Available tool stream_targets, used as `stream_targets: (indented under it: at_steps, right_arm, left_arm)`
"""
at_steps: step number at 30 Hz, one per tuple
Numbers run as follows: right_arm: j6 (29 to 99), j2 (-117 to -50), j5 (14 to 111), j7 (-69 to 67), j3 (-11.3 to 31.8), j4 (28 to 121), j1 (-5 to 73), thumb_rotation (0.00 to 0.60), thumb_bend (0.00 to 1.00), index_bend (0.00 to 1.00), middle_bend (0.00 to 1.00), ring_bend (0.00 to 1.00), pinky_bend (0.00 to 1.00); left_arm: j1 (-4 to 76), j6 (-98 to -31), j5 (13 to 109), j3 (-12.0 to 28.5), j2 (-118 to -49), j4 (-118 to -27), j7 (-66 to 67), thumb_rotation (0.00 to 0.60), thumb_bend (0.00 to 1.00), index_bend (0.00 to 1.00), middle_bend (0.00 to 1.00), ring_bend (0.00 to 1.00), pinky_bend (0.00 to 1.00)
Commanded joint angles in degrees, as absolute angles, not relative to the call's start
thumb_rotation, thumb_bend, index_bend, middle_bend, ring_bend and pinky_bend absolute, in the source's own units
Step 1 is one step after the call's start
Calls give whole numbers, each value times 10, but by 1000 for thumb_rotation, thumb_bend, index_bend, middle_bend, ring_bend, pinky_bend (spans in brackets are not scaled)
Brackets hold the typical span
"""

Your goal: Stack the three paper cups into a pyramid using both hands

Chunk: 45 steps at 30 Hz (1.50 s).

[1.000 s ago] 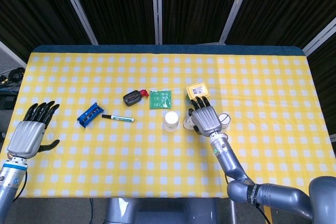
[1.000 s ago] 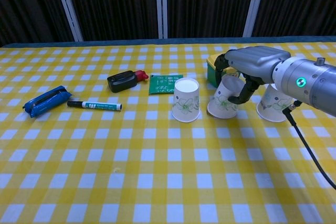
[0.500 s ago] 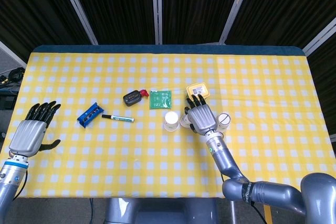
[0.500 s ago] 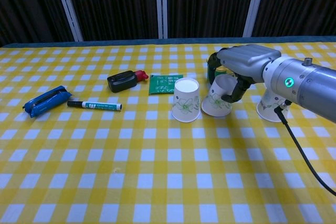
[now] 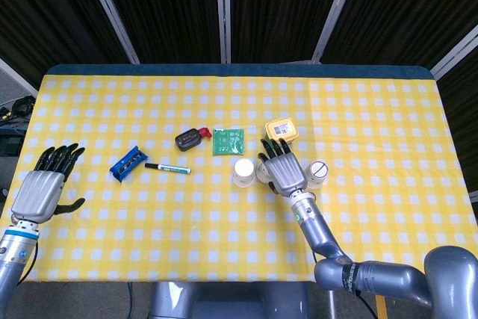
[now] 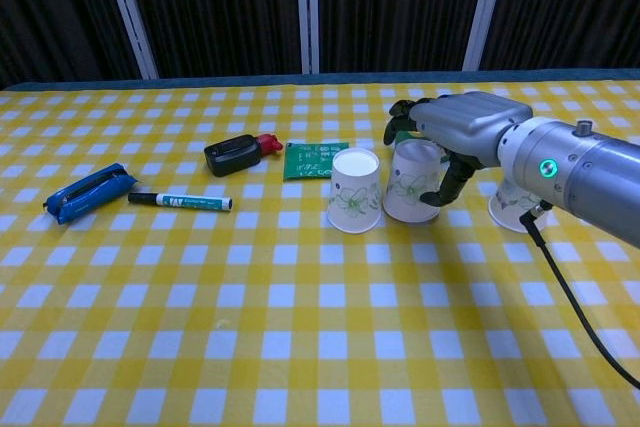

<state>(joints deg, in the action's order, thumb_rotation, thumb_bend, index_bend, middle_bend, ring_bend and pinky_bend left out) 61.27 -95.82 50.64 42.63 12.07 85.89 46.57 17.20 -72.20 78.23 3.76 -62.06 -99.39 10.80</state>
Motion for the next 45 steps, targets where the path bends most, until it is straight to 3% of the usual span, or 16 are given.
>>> stream_targets:
  at_steps: [1, 8, 14, 20, 33, 45]
  right_arm:
    - [626, -955, 511, 428, 123, 862, 464, 600, 174, 125, 0, 0, 0]
    - [663, -913, 512, 449, 123, 905, 450, 600, 173, 135, 0, 0, 0]
    - [700, -828, 415, 517, 123, 1014, 427, 600, 173, 150, 0, 0, 0]
    - [712, -798, 355, 547, 119, 1052, 427, 600, 173, 159, 0, 0, 0]
    - [671, -806, 346, 489, 106, 986, 427, 600, 208, 280, 0, 0, 0]
    - [658, -821, 348, 469, 95, 948, 430, 600, 207, 272, 0, 0, 0]
  left_arm:
    - [171, -723, 782, 38, -620, -993, 106, 600, 202, 0, 0, 0, 0]
    - [171, -724, 782, 39, -620, -993, 105, 600, 202, 0, 0, 0, 0]
    - [169, -727, 778, 40, -618, -995, 109, 600, 201, 0, 0, 0, 0]
    - [169, -728, 778, 39, -618, -999, 117, 600, 202, 0, 0, 0, 0]
    - [165, -735, 784, 36, -619, -1006, 128, 600, 202, 0, 0, 0, 0]
    - [168, -728, 780, 36, -619, -1005, 130, 600, 202, 0, 0, 0, 0]
